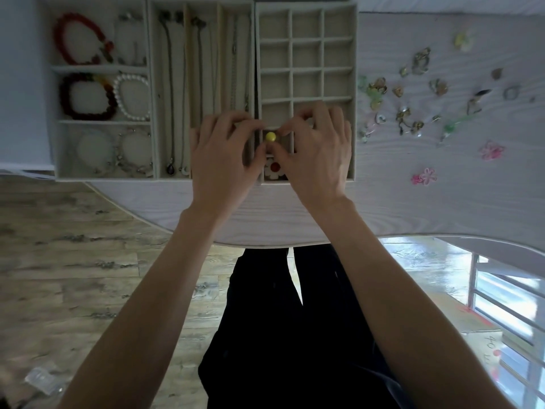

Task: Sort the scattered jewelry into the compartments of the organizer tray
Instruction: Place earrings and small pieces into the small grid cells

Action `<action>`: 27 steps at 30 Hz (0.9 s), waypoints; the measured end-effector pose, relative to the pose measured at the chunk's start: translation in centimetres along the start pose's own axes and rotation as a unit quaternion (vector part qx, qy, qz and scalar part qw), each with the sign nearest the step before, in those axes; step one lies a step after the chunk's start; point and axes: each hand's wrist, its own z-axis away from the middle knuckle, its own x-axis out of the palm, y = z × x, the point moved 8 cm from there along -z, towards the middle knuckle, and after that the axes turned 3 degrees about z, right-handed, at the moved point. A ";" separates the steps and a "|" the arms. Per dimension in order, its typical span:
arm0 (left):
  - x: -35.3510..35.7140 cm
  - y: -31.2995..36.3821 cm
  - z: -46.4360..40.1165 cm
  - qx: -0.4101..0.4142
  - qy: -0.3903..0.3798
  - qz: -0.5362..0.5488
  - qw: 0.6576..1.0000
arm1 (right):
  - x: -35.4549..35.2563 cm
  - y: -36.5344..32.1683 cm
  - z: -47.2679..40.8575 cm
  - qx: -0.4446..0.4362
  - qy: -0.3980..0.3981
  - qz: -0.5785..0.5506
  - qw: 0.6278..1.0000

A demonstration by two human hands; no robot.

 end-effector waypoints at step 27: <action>14.0 17.6 -14.7 0.050 -0.157 -0.096 0.982 | -4.6 24.1 -12.4 0.047 -0.142 0.074 0.986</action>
